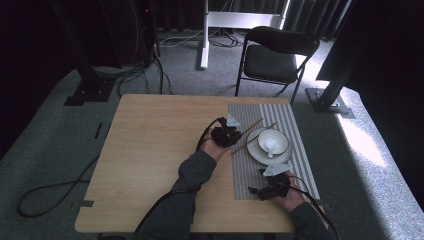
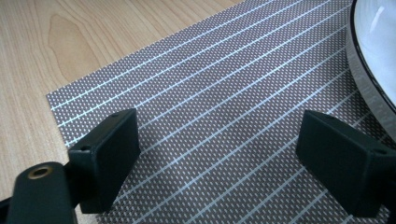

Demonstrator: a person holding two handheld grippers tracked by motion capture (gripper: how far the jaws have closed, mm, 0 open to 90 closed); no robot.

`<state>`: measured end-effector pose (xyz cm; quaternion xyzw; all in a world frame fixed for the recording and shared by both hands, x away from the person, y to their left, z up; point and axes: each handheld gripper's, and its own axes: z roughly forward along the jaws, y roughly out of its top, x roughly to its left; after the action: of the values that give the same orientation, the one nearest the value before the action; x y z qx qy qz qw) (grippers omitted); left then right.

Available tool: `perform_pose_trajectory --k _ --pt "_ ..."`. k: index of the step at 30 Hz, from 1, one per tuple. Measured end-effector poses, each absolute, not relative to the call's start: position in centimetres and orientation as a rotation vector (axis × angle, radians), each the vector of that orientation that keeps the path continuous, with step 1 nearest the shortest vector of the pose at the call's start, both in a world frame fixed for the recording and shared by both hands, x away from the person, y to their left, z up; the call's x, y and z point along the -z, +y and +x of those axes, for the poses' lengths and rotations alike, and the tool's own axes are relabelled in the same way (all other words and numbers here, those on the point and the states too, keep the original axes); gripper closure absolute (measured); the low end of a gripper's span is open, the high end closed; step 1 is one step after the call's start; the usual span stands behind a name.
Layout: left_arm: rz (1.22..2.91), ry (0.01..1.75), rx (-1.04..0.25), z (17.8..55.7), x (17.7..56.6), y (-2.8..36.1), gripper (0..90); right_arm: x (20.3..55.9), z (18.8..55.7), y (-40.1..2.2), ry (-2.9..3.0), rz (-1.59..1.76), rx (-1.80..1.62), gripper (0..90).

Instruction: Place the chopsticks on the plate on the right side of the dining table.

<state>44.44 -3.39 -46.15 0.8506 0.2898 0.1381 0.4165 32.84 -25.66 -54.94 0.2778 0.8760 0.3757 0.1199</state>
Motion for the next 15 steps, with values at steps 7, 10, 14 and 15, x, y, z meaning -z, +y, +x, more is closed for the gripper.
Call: perform_pose_trajectory --k 7,10,14,15 --pt "2.153 0.725 -0.335 44.8 46.6 -4.2 84.5 54.9 32.8 -25.7 2.560 0.812 -1.099 12.5" --pt "2.159 0.718 -0.332 44.9 46.7 -4.7 84.5 54.9 32.9 -25.7 2.560 0.809 -1.098 12.5" --pt "2.167 0.712 -0.331 45.2 46.8 -5.2 84.5 54.9 32.9 -25.7 2.559 0.808 -1.098 12.5" --pt "2.166 0.707 -0.332 45.3 46.9 -5.3 84.5 54.9 32.9 -25.7 2.560 0.808 -1.098 12.5"
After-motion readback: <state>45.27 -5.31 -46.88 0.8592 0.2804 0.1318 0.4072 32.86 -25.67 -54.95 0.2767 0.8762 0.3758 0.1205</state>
